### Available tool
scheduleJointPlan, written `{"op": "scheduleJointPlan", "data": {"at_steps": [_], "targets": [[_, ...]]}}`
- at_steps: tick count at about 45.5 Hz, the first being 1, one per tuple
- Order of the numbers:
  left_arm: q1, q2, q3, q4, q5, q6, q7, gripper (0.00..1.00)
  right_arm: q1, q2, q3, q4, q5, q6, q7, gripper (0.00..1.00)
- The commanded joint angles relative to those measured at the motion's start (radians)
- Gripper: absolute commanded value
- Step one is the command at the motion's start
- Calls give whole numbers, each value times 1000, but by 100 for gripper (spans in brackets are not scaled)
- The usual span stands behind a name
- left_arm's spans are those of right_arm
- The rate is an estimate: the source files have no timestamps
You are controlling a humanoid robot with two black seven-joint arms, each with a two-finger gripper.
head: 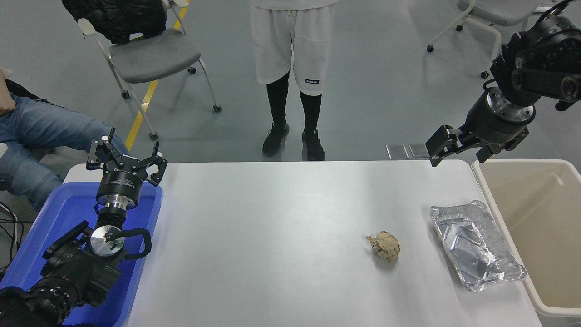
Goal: Pick up foil plate and place in dustbin
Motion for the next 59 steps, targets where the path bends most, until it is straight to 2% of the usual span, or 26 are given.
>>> {"op": "scheduleJointPlan", "data": {"at_steps": [1, 6, 15, 27, 38, 46, 54, 59], "targets": [[0, 0, 0, 0, 0, 0, 0, 99, -18, -48, -23, -3, 63, 0, 0, 100], [0, 0, 0, 0, 0, 0, 0, 99, -66, -93, 15, -22, 36, 0, -6, 100], [0, 0, 0, 0, 0, 0, -1, 99, -218, -94, 80, -70, -153, -69, -6, 100], [0, 0, 0, 0, 0, 0, 0, 99, -440, -99, 200, -242, -245, -141, -4, 100], [0, 0, 0, 0, 0, -2, 0, 99, -575, -122, 224, -326, -265, -334, -3, 100], [0, 0, 0, 0, 0, -4, 0, 99, -701, -123, 258, -386, -302, -357, 0, 100], [0, 0, 0, 0, 0, -2, 0, 99, -836, -132, 316, -455, -421, -460, 3, 100], [0, 0, 0, 0, 0, -4, -1, 99, -906, -140, 354, -487, -437, -554, 3, 100]]}}
